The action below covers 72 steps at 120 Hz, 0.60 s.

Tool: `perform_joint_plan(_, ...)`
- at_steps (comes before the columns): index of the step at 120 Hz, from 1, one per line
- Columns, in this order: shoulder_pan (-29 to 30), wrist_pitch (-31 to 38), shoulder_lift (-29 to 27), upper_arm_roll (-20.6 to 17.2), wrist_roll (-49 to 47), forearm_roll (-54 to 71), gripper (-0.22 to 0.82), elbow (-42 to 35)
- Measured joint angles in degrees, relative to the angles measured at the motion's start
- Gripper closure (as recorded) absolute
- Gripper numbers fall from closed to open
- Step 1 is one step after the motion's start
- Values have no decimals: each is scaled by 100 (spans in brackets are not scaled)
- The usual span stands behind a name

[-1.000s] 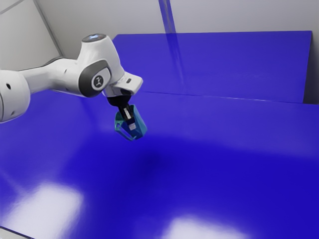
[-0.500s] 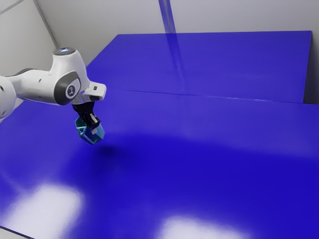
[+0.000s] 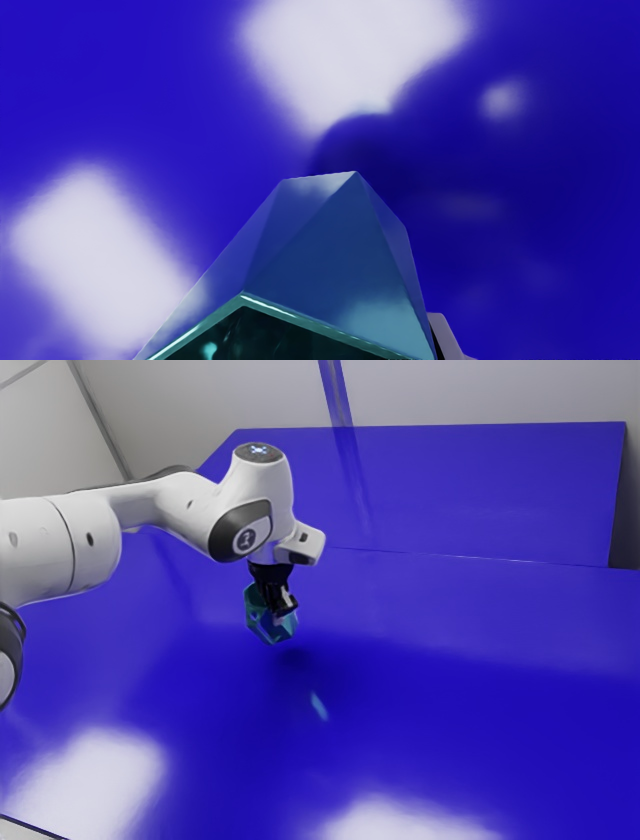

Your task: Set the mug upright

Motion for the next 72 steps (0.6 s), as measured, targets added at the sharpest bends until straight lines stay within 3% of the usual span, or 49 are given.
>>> perform_joint_plan(18,50,-72,-39,7,-163,-7,79,-83)
perform_joint_plan(40,40,85,-501,8,-340,40,79,-668)
perform_joint_plan(72,28,373,-356,9,-540,72,79,-827)
